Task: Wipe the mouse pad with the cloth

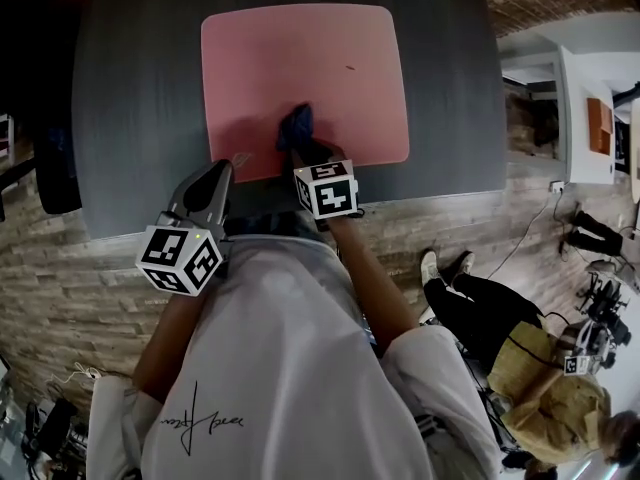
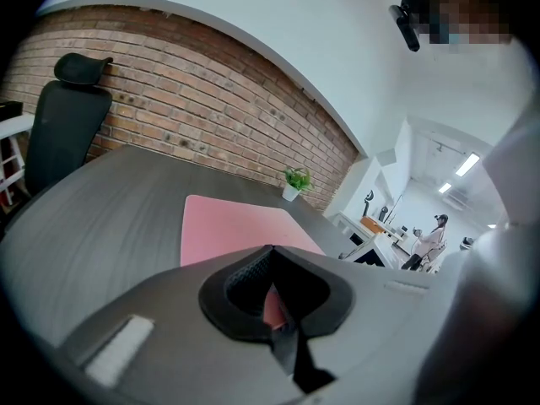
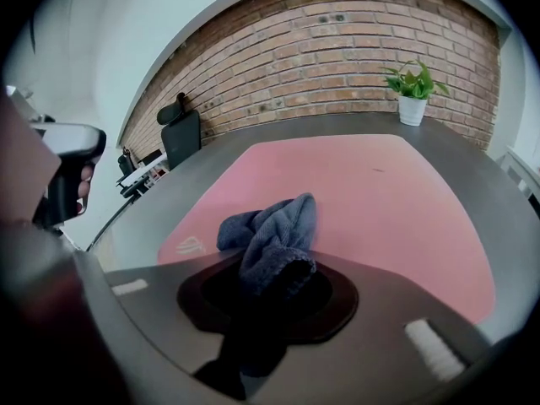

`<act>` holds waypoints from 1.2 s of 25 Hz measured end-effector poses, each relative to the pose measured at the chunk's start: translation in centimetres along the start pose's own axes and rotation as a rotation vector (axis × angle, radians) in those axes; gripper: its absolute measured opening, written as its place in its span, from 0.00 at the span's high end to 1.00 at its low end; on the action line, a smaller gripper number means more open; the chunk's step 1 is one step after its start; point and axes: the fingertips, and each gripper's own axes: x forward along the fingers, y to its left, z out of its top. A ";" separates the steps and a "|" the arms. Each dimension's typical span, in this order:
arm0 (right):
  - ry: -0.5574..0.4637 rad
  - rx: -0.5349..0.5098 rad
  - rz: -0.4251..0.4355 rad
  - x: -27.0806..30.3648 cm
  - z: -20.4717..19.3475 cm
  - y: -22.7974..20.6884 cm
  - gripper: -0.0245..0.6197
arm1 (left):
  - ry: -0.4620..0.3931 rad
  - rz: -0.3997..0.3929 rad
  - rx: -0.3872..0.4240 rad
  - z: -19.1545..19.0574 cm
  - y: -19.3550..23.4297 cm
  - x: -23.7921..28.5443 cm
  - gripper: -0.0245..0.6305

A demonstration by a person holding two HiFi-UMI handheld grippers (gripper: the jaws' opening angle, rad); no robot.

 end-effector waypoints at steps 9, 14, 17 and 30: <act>0.006 -0.007 0.048 1.2 0.6 2.8 0.80 | 0.001 0.013 -0.007 0.2 0.6 0.0 0.94; 0.013 -0.013 0.069 1.7 0.7 3.8 0.80 | 0.003 0.025 -0.012 0.2 1.3 -0.1 0.94; 0.019 -0.013 0.087 2.0 0.9 4.4 0.80 | 0.002 0.033 -0.018 0.3 1.6 -0.1 0.94; 0.028 0.011 0.178 4.1 2.6 7.2 0.80 | -0.001 0.063 -0.038 0.7 3.7 -0.4 0.94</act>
